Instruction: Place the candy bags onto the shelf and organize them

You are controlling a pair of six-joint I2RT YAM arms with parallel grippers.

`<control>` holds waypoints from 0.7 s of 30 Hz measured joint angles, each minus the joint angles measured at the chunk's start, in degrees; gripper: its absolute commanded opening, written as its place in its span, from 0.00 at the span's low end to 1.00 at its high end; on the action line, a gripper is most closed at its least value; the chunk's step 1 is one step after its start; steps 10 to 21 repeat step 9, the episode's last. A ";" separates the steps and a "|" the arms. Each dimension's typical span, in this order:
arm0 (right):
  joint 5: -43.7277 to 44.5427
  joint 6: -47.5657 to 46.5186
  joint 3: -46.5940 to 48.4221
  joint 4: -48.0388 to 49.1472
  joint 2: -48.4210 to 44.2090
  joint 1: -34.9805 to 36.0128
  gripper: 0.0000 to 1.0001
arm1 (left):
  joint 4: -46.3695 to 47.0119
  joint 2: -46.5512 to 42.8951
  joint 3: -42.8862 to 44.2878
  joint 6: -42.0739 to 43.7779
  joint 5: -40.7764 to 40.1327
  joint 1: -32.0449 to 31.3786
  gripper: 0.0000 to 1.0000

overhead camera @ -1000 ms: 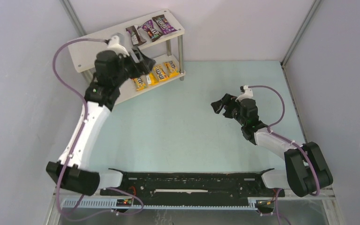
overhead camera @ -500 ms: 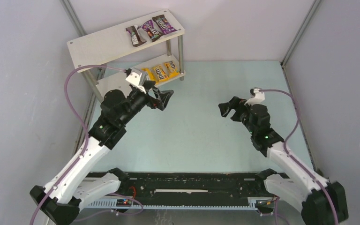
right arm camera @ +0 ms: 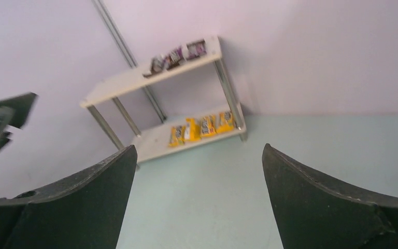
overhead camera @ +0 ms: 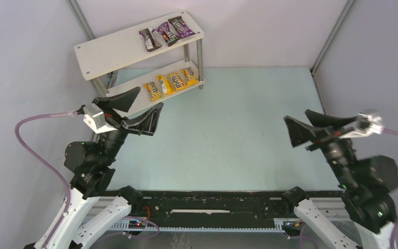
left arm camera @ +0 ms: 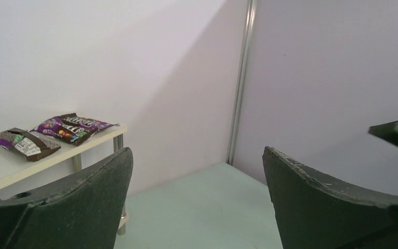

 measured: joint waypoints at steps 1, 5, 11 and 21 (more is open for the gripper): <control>-0.11 0.04 2.32 -1.09 -0.81 0.00 1.00 | 0.28 -0.42 0.00 -0.09 -0.07 0.00 1.00; -2.71 1.38 5.53 -4.13 -3.93 0.00 1.00 | 0.31 -2.05 -0.48 -0.15 -0.98 0.00 1.00; -5.92 1.97 5.62 -8.09 -5.31 0.00 1.00 | 0.31 -4.59 -2.93 -0.11 -2.10 0.00 1.00; -5.92 1.97 5.62 -8.09 -5.31 0.00 1.00 | 0.31 -4.59 -2.93 -0.11 -2.10 0.00 1.00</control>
